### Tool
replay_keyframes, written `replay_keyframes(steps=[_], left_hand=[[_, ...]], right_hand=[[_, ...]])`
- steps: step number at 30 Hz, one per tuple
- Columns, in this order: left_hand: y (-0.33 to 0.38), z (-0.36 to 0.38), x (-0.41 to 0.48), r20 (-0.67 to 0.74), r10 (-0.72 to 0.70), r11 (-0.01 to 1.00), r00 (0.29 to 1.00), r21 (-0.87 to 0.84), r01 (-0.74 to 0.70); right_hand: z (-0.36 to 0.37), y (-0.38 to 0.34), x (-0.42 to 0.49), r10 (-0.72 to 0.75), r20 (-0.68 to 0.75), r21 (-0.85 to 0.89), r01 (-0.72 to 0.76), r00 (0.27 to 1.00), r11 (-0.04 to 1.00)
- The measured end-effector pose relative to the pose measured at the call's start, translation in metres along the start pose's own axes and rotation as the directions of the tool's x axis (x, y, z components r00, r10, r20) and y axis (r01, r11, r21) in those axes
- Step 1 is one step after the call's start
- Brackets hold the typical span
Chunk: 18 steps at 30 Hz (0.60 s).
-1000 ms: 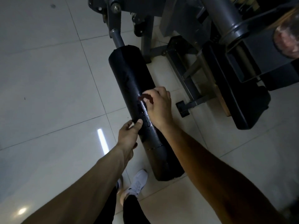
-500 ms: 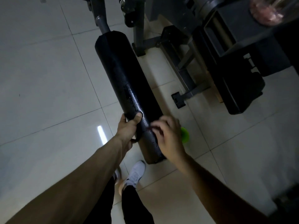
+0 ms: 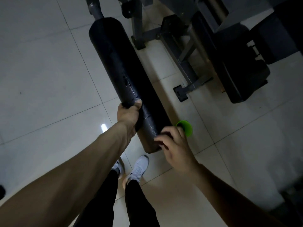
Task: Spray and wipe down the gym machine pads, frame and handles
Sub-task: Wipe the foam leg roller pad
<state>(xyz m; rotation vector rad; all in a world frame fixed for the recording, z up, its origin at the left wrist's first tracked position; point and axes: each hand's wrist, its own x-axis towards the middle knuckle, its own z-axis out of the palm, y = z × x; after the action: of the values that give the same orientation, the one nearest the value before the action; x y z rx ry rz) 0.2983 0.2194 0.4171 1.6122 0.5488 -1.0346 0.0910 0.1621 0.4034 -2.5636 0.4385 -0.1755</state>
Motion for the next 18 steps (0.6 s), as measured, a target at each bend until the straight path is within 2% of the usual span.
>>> replay_keyframes(steps=[4,6,11,14,18], left_hand=[[0.002,0.003,-0.001,-0.023,0.007,1.000,1.000,-0.001,-0.007],[0.005,0.001,-0.002,-0.011,-0.017,1.000,1.000,0.010,0.017],[0.010,-0.006,0.000,0.010,-0.046,0.999,0.999,-0.023,0.047],[0.008,-0.006,0.001,0.002,-0.037,0.999,0.999,-0.012,0.037],[0.007,-0.008,0.004,-0.003,-0.038,0.999,0.999,-0.002,0.038]], right_hand=[[0.019,-0.005,0.082,0.115,-0.134,0.006,-0.115,0.984,0.993],[0.020,-0.008,0.090,0.151,-0.154,0.008,-0.151,0.977,0.988],[-0.003,-0.005,0.008,-0.051,0.042,-0.051,0.053,0.998,0.997],[-0.001,0.000,-0.003,-0.065,0.043,-0.050,0.067,0.997,0.996],[0.014,-0.004,0.059,-0.082,-0.011,-0.091,0.081,0.997,0.993]])
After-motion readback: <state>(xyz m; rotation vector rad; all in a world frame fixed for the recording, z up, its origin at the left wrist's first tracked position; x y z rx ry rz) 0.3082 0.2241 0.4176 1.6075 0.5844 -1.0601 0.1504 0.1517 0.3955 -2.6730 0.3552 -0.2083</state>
